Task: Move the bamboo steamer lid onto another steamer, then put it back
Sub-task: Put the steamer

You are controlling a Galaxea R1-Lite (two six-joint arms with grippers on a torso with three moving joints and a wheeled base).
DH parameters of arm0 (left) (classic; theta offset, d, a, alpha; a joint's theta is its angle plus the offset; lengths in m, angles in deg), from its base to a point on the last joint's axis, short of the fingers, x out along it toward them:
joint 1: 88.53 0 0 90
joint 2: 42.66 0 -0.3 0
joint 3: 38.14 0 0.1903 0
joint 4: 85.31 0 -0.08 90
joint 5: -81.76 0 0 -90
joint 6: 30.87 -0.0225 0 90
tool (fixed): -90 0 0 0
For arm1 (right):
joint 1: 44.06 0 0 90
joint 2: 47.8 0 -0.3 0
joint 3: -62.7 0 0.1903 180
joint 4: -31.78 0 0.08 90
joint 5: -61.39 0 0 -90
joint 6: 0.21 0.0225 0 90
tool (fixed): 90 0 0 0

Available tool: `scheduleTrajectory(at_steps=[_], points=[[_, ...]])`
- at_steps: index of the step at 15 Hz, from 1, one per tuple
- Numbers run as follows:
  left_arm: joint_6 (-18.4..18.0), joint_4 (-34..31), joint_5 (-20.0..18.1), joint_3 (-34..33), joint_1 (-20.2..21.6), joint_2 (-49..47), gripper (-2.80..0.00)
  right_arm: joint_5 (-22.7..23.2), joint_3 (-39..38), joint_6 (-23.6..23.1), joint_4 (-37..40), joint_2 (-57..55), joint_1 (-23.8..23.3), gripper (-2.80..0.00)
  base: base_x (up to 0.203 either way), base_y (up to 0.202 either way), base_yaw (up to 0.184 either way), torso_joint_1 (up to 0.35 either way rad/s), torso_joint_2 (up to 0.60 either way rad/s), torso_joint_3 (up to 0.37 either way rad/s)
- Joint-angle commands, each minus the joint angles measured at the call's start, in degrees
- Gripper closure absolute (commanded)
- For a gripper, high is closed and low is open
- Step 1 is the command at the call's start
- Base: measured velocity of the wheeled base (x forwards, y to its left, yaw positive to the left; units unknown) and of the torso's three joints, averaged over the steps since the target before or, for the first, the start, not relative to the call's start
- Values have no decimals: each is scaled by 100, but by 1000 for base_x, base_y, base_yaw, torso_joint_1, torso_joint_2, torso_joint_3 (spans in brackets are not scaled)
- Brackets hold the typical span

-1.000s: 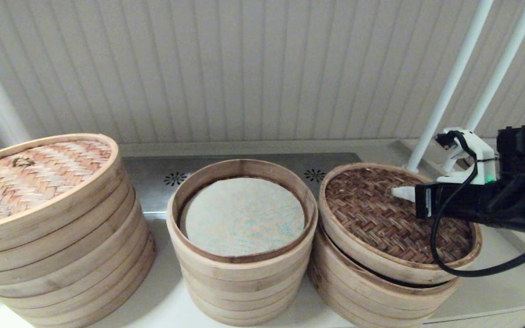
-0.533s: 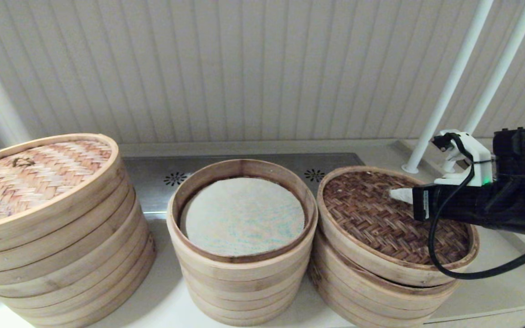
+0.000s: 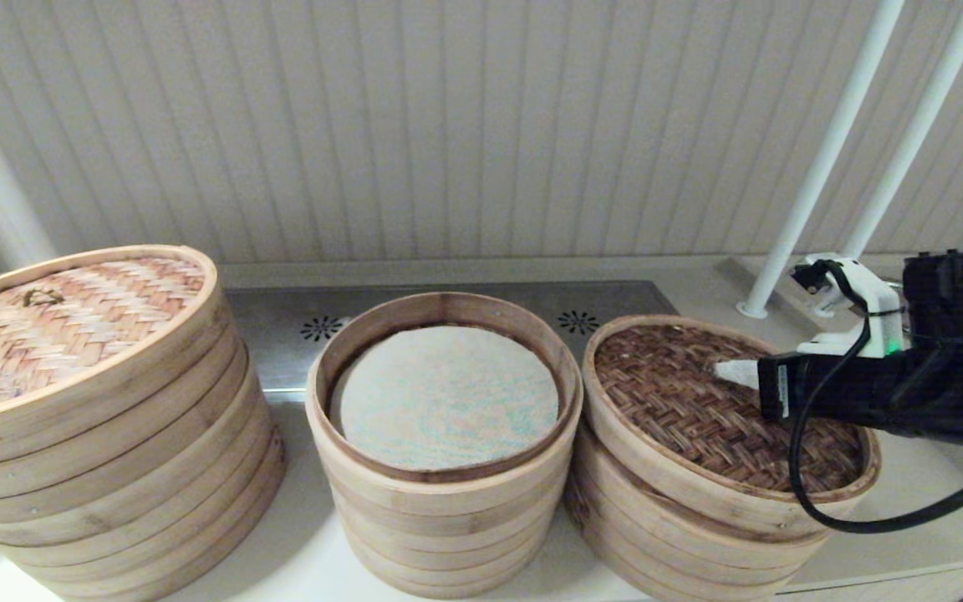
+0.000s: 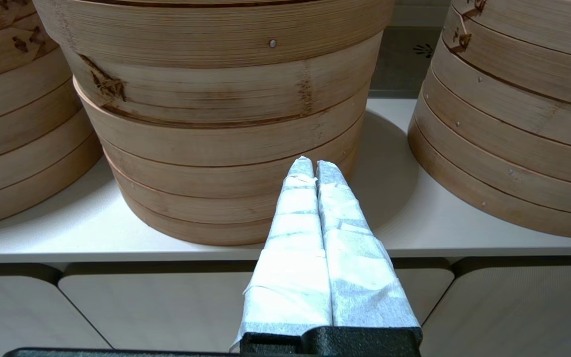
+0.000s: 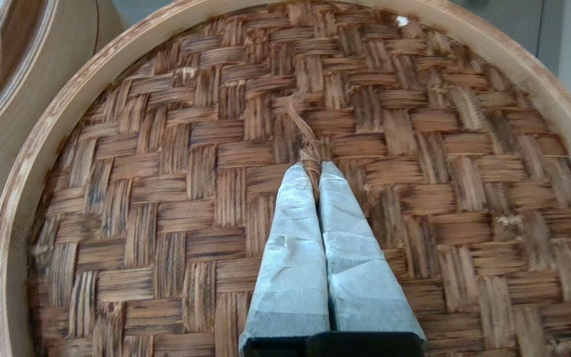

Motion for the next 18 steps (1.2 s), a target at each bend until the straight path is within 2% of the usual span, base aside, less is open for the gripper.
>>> scheduleTrajectory(at_steps=[1,18], points=[[2,0,4,0,0,1,0,23,-20,0,-3,8,26,0,0,0,0,0,0,0],[3,0,4,0,0,1,0,14,-142,0,-3,140,87,0,0,0,0,0,0,0]])
